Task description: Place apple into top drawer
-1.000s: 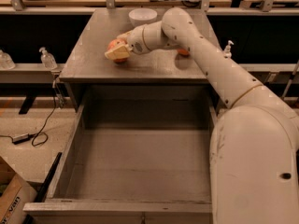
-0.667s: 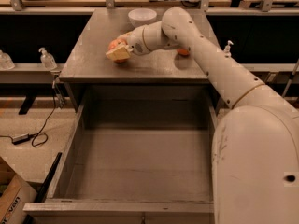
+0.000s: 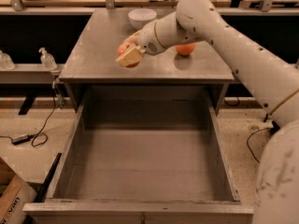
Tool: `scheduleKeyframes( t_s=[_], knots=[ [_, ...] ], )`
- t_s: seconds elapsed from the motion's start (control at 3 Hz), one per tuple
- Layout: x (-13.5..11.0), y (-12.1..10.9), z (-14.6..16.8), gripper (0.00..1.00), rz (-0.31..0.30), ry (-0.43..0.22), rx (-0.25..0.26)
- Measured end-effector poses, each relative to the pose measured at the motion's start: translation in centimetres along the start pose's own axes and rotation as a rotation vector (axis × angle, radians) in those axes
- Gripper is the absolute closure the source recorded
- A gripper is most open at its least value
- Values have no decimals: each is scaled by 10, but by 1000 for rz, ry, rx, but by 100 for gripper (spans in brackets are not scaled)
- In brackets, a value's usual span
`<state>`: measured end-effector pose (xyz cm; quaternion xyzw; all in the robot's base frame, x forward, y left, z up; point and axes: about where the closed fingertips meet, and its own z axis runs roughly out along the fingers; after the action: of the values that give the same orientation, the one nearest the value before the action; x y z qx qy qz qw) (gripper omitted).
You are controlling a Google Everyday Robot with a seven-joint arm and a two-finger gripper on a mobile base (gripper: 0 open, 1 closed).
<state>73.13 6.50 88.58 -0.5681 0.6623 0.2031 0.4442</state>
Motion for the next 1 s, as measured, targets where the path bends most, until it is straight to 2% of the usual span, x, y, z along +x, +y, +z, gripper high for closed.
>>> scheduleKeyframes(
  t_s=[0.33,0.67,1.0],
  knots=[
    [-11,46,-46,100,-117,53,-46],
    [2,101,-64,100,-190,70,-156],
    [30,152,-61,100,-161,59,-271]
  ],
)
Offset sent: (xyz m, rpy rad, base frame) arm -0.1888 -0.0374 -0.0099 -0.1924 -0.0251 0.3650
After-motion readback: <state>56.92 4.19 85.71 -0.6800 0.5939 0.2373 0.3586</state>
